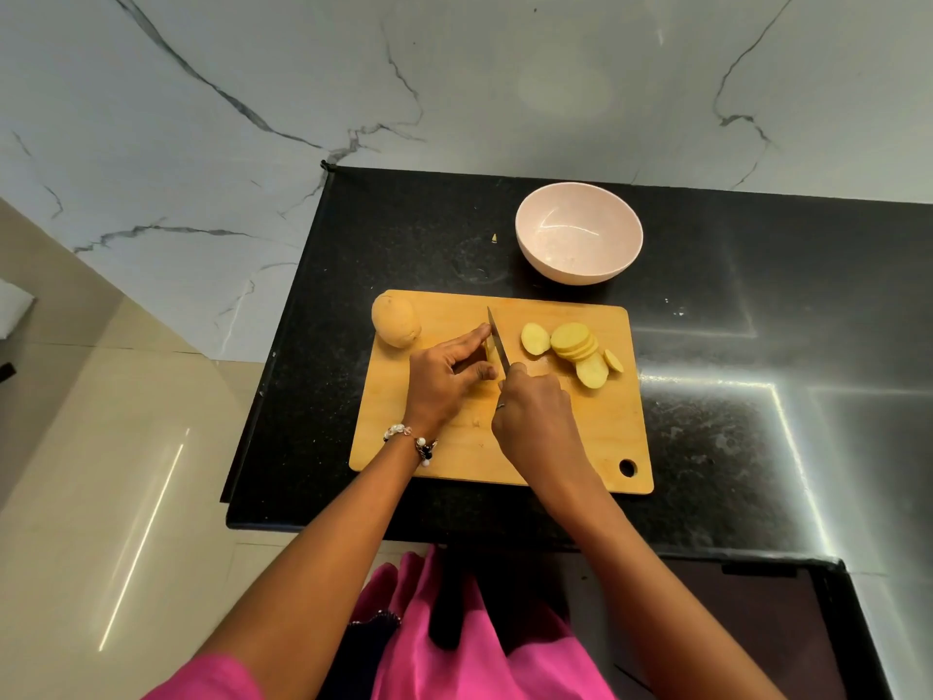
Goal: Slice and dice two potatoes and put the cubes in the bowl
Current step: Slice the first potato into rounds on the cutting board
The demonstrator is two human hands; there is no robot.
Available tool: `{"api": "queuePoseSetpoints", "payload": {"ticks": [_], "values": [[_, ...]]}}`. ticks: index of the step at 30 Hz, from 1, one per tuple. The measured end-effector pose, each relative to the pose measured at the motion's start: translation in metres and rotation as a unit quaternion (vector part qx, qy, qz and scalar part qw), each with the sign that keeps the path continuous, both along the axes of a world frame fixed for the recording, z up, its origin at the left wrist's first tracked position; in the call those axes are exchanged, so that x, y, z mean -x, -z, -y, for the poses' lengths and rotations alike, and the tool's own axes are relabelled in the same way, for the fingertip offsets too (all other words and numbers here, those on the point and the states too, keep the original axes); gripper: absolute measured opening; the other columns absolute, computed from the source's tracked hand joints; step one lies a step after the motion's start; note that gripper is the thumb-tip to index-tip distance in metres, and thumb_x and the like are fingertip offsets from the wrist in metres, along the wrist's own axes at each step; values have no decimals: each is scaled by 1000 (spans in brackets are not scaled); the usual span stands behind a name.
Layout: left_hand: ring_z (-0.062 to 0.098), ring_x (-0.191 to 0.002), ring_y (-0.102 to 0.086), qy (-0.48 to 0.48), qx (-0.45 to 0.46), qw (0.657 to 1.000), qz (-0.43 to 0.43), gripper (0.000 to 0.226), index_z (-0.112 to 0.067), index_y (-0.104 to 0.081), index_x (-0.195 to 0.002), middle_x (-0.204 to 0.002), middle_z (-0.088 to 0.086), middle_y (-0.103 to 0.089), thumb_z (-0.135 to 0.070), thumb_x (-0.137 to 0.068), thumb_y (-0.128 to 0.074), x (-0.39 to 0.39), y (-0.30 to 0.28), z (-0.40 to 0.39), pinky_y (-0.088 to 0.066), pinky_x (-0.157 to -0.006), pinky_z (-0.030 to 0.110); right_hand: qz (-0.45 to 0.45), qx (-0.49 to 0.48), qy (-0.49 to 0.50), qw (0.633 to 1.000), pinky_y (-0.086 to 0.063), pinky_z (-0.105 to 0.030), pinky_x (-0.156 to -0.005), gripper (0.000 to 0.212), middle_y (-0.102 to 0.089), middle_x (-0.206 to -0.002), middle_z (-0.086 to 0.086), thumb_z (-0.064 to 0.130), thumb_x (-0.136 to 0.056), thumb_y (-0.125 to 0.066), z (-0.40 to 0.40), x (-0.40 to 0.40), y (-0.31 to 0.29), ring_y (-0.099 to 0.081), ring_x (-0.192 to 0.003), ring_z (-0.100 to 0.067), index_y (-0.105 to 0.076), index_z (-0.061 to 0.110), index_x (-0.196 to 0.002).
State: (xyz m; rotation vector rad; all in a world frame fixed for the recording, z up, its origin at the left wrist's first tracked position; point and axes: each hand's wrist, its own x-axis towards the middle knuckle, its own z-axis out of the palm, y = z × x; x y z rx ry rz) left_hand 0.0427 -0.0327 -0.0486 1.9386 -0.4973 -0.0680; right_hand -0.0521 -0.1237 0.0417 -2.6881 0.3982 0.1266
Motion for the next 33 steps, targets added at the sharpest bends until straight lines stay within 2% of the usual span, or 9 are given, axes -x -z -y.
{"api": "queuePoseSetpoints", "payload": {"ticks": [3, 7, 11, 14, 19, 23, 28, 33], "values": [[1, -118, -50, 5, -1, 1000, 5, 49, -7, -58, -123, -126, 6, -59, -13, -77, -74, 1, -1, 1, -40, -102, 17, -11, -11, 6, 1000, -37, -36, -66, 27, -57, -103, -21, 6, -96, -36, 2, 3, -3, -54, -88, -37, -50, 1, -118], [0, -118, -49, 5, 2, 1000, 9, 48, -6, -58, -123, -125, 6, -58, -8, -77, -72, 1, 0, 1, -38, -99, 11, -30, -13, -13, 999, -39, -38, -73, 28, -53, -109, -20, 2, -96, -34, -1, -2, -16, -51, -96, -37, -51, 0, -118], [4, -118, -51, 4, 2, 1000, 14, 46, -4, -59, -122, -124, 8, -59, -6, -77, -71, 1, 1, 1, -39, -99, 12, -20, -5, -20, 1000, -30, -34, -68, 25, -54, -108, -23, 0, -94, -34, -1, -10, -19, -51, -97, -39, -53, -3, -111], [4, -117, -52, 1, 4, 1000, 17, 46, -5, -59, -121, -124, 7, -60, -5, -77, -71, 1, 3, 1, -40, -99, 13, -25, 6, -22, 999, -28, -33, -68, 27, -52, -108, -21, 0, -95, -32, -4, -4, -17, -50, -97, -39, -50, -2, -115], [-1, -117, -50, -4, 3, 1000, 24, 46, -6, -60, -121, -124, 7, -60, -6, -77, -72, 1, 2, 2, -40, -99, 12, -33, 21, -21, 999, -32, -34, -68, 30, -53, -109, -21, -1, -95, -30, -6, 1, -14, -52, -96, -40, -48, -2, -119], [7, -117, -55, -14, 8, 1000, 17, 43, -5, -61, -120, -123, 7, -61, -5, -78, -71, 2, 2, 2, -42, -98, 14, -28, 6, -26, 999, -31, -33, -69, 30, -53, -112, -22, 1, -95, -30, -4, -8, -13, -53, -99, -40, -49, 0, -119], [1, -116, -52, -18, 7, 1000, 14, 44, -5, -61, -119, -122, 6, -61, -5, -77, -73, 3, 0, 3, -41, -97, 11, -27, 40, -32, 998, -31, -34, -65, 33, -53, -108, -21, -1, -95, -29, -5, 7, -5, -54, -95, -39, -45, -2, -123], [5, -115, -55, -29, 19, 999, -4, 43, -6, -62, -119, -122, 7, -61, -3, -77, -72, 4, 0, 3, -44, -99, 19, -22, 16, -38, 999, -33, -35, -69, 33, -53, -111, -22, 0, -95, -29, -4, -5, -2, -54, -99, -40, -46, -3, -123]]}}
